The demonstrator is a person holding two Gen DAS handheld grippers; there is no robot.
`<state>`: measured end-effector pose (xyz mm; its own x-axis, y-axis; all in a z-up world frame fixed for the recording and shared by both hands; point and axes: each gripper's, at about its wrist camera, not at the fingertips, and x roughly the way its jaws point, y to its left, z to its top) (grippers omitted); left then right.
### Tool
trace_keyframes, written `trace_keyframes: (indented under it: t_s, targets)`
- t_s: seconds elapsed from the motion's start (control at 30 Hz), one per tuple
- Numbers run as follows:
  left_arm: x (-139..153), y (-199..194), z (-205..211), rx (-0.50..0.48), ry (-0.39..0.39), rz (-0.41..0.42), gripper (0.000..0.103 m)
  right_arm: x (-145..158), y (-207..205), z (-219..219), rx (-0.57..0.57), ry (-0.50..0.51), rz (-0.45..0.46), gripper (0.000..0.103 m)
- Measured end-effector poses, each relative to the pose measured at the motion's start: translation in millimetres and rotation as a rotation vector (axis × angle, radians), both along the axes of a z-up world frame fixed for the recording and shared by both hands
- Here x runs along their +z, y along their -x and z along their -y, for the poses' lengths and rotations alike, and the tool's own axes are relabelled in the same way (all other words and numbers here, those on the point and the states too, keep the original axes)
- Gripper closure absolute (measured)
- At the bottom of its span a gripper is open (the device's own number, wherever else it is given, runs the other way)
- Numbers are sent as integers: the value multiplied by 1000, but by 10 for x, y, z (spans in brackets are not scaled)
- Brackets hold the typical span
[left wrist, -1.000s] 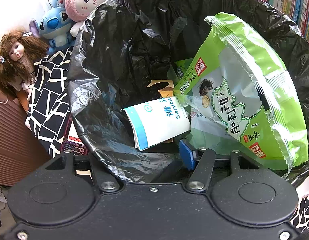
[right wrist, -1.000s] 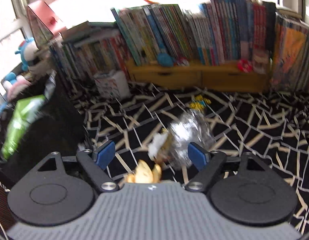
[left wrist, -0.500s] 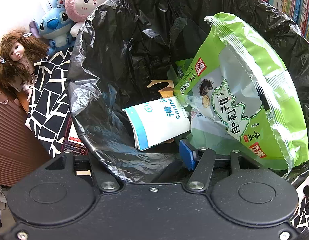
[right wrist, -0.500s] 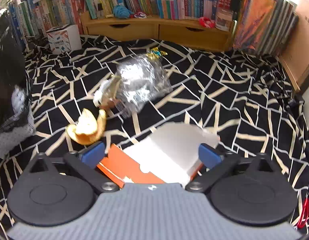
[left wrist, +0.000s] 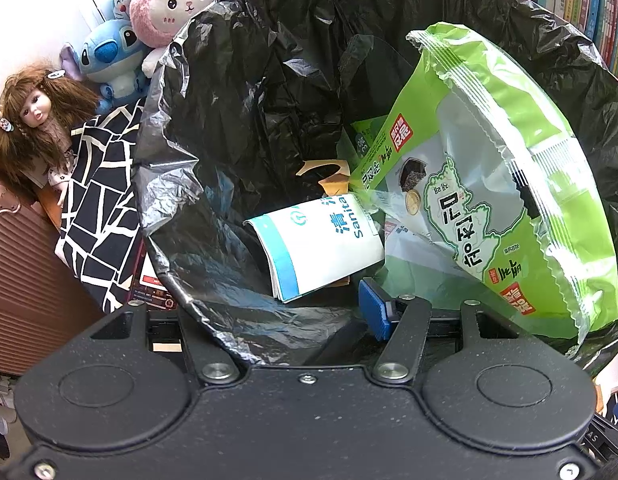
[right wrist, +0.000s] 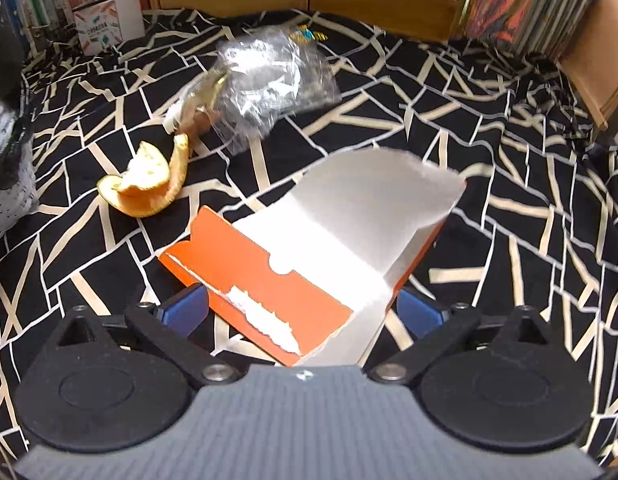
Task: Collect trash
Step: 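Move the right tool back to the orange-and-white box on the mat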
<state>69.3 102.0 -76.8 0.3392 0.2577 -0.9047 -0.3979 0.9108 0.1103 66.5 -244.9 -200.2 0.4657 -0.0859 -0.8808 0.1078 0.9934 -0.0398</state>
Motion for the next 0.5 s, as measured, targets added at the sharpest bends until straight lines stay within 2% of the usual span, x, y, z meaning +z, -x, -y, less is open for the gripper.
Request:
trace_keyframes:
  t_s: [0.23, 0.5]
  targets:
    - [-1, -8, 31, -7, -20, -9, 46, -177, -33, -36, -5, -17, -11, 0]
    - [-3, -25, 73, -8, -41, -16, 46, -210, -85, -104, 18, 30, 31, 0]
